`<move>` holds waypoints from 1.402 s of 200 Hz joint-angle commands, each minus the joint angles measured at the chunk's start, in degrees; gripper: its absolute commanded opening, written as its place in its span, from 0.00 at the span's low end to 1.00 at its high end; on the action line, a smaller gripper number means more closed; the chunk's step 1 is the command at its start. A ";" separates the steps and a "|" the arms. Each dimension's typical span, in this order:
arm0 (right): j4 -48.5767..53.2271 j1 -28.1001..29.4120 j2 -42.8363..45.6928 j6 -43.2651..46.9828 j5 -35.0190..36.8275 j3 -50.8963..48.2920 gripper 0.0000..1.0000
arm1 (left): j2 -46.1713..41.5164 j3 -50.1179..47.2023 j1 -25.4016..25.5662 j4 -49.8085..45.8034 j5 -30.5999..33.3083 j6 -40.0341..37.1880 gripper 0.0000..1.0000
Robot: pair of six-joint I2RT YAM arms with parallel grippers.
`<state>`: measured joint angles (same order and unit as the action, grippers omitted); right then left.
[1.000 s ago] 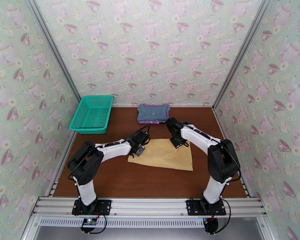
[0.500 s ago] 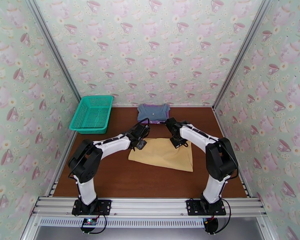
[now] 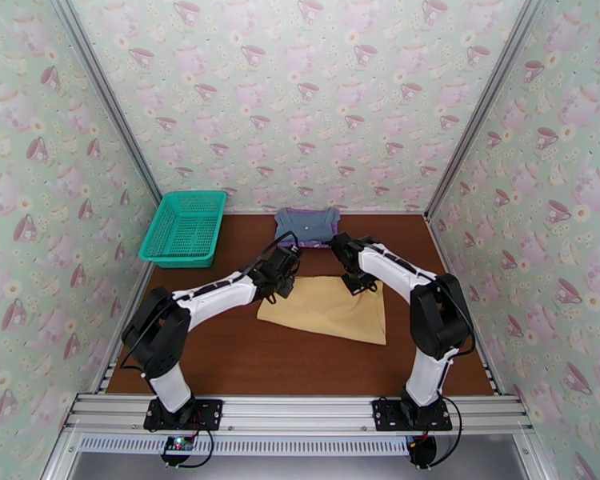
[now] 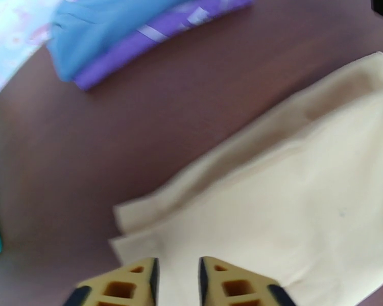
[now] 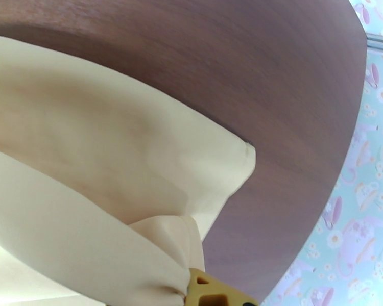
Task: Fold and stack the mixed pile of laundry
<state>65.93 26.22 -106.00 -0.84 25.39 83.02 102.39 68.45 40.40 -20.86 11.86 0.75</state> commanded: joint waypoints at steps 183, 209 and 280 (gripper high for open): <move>-18.07 -6.03 14.20 -14.76 -31.89 -9.90 0.38 | 12.34 0.37 -1.03 4.35 1.40 5.56 0.17; -39.02 -4.57 17.01 -28.85 -46.97 -20.80 0.24 | 12.20 -0.57 -0.51 4.78 2.43 6.75 0.17; -48.31 4.58 7.39 -40.10 -48.55 -27.65 0.16 | 9.38 -2.66 -0.21 1.79 7.81 10.41 0.17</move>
<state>21.04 28.95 -98.52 -36.01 -22.35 58.85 112.77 67.79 40.27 -13.17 16.23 8.69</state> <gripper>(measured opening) 0.161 0.168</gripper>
